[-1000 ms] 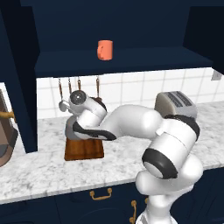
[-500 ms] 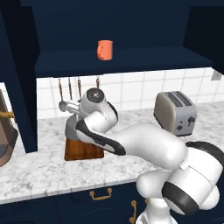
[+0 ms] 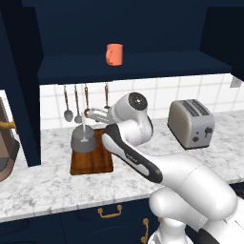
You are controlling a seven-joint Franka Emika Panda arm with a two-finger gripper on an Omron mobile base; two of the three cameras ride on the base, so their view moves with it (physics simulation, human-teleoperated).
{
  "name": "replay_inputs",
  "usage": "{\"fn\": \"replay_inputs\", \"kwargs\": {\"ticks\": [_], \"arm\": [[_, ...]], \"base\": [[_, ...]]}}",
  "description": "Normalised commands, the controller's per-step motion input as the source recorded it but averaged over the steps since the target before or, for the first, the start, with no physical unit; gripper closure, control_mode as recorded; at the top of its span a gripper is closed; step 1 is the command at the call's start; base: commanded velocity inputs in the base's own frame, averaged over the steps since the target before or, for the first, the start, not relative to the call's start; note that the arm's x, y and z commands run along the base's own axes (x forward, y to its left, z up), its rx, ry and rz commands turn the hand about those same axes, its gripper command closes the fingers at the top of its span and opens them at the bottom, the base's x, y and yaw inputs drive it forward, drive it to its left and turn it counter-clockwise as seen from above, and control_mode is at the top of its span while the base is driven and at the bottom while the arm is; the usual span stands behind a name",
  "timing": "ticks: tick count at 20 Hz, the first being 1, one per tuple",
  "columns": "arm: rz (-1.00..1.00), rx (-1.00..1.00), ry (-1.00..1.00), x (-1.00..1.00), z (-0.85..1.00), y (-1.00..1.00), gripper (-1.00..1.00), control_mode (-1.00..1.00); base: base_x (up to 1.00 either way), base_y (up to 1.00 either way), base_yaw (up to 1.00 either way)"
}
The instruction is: Pick the kettle from the counter and place it on the tray. Then pick the mug from the cabinet and place it on the tray. Then close the cabinet doors.
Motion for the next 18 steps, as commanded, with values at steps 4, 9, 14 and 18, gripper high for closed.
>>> {"fn": "replay_inputs", "kwargs": {"ticks": [4,9,14,18], "arm": [[-0.07,-0.05,0.00,-0.14,0.74,-0.25,-1.00,-1.00],[-0.02,-0.01,0.00,-0.06,0.76,-0.25,-1.00,-1.00],[0.00,-0.04,0.00,0.01,0.71,-0.17,-1.00,-1.00],[0.00,-0.17,0.00,0.04,0.54,-0.17,-1.00,-1.00]], "base": [[0.00,0.00,0.00],[0.00,0.00,0.00],[0.00,0.00,0.00],[0.00,0.00,0.00]]}}
